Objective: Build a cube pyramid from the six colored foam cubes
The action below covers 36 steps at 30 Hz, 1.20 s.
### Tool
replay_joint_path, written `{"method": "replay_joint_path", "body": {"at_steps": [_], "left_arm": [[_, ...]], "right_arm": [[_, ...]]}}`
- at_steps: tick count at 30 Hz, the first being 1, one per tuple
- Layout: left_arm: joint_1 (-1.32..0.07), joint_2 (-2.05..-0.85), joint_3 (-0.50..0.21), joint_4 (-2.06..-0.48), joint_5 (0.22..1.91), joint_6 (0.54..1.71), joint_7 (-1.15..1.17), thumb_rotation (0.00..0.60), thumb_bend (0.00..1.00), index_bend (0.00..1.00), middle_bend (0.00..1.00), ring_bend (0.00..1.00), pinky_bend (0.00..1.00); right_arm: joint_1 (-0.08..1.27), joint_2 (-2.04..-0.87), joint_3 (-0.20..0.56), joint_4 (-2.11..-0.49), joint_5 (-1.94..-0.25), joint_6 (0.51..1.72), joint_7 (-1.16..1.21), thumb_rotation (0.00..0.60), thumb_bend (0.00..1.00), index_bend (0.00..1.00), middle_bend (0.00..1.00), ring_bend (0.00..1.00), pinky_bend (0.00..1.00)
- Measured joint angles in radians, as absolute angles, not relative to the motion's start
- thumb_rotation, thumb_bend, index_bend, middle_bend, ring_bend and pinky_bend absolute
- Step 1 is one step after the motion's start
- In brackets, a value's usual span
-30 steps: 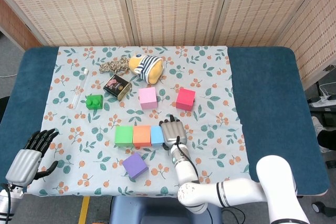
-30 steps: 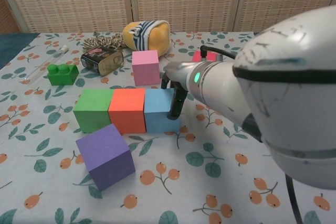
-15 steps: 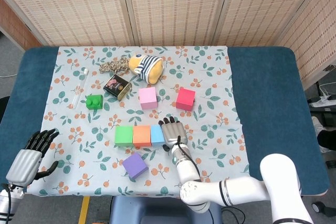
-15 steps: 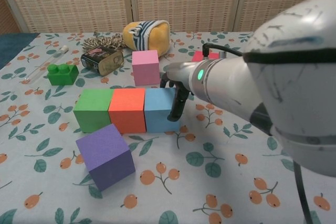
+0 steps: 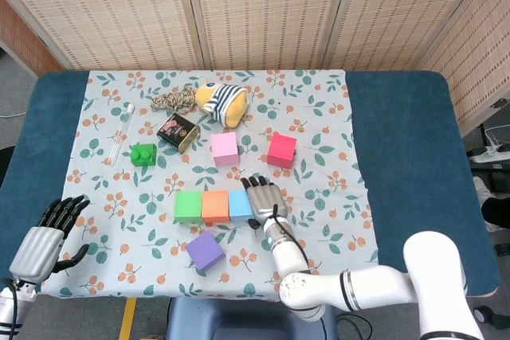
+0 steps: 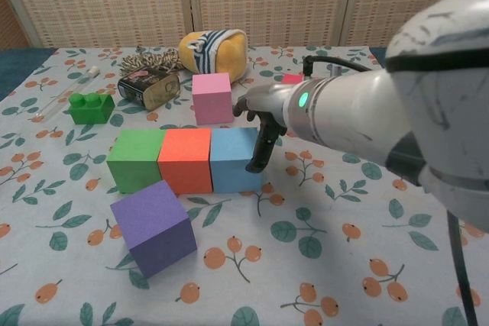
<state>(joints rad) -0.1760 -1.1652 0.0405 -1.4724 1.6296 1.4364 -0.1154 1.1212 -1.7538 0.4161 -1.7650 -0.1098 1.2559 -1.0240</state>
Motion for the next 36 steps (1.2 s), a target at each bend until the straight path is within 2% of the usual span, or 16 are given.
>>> {"method": "replay_joint_path", "body": {"at_steps": [5,15,25,29,36], "left_arm": [[-0.176,-1.174,0.039,-1.472,1.627,1.435,-0.095,0.600,0.35,0.00,0.04,0.00,0.04],[-0.174,-1.194,0.036,-1.476,1.619,1.431,-0.038,0.600,0.36,0.00,0.04,0.00,0.05],[-0.174,-1.205,0.028,-1.479,1.599,1.420,-0.005,0.600,0.35,0.00,0.04,0.00,0.05],[-0.174,-1.206,0.026,-1.479,1.592,1.416,-0.002,0.600,0.35,0.00,0.04,0.00,0.05],[-0.176,-1.201,0.024,-1.477,1.587,1.412,-0.018,0.600,0.36,0.00,0.04,0.00,0.05]], "right_arm": [[1.077,-1.679,0.360,-1.841,-0.261,1.224,-0.979,0.600,0.21,0.00,0.00,0.00,0.10],[0.974,-1.495,0.192,-1.986,-0.621,1.161,-0.857,0.600,0.21,0.00,0.00,0.00,0.03],[0.950,-1.440,0.036,-2.035,-1.001,1.030,-0.822,0.600,0.18,0.00,0.00,0.00,0.00],[0.972,-1.465,0.023,-2.035,-0.997,0.993,-0.846,0.600,0.17,0.00,0.00,0.00,0.00],[1.056,-1.592,0.031,-2.004,-0.811,1.002,-1.002,0.600,0.17,0.00,0.00,0.00,0.00]]}}
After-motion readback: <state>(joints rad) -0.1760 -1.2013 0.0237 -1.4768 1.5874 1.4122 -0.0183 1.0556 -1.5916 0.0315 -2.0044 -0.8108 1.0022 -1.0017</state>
